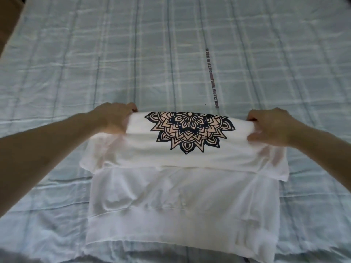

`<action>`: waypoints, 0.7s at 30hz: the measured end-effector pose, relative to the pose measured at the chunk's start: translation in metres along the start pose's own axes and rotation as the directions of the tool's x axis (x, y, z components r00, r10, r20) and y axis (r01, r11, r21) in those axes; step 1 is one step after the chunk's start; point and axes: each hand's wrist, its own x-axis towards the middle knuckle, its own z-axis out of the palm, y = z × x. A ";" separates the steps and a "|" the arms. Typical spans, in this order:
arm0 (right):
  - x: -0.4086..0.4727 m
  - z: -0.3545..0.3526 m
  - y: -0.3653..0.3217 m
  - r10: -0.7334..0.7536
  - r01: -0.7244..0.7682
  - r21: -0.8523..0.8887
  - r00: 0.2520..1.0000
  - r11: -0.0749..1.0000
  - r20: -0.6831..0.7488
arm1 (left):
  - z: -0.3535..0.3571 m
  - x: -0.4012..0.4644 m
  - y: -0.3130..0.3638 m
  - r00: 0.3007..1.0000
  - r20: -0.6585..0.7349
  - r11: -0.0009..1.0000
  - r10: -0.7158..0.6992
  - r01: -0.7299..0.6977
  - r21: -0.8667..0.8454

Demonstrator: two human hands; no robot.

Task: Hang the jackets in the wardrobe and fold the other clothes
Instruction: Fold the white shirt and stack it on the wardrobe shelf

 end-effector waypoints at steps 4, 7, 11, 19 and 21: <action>-0.011 -0.027 -0.004 -0.030 0.032 0.078 0.999 0.996 -0.020 | -0.024 -0.015 0.015 0.995 -0.099 0.997 -0.031 0.037 0.063; -0.040 -0.033 0.003 -0.072 0.084 0.071 0.985 0.994 -0.154 | -0.030 -0.043 0.016 0.969 -0.245 1.000 0.016 -0.010 0.026; -0.110 -0.013 -0.014 -0.171 0.173 -0.024 0.922 0.985 -0.347 | -0.018 -0.095 0.021 0.928 -0.341 0.989 0.148 -0.140 0.048; -0.213 0.072 -0.052 -0.297 0.269 -0.127 0.882 0.955 -0.366 | 0.044 -0.176 0.021 0.825 -0.404 0.918 0.394 -0.330 0.222; -0.221 0.100 -0.056 -0.268 0.257 -0.075 0.911 0.963 -0.313 | 0.073 -0.189 0.022 0.863 -0.342 0.926 0.371 -0.318 0.202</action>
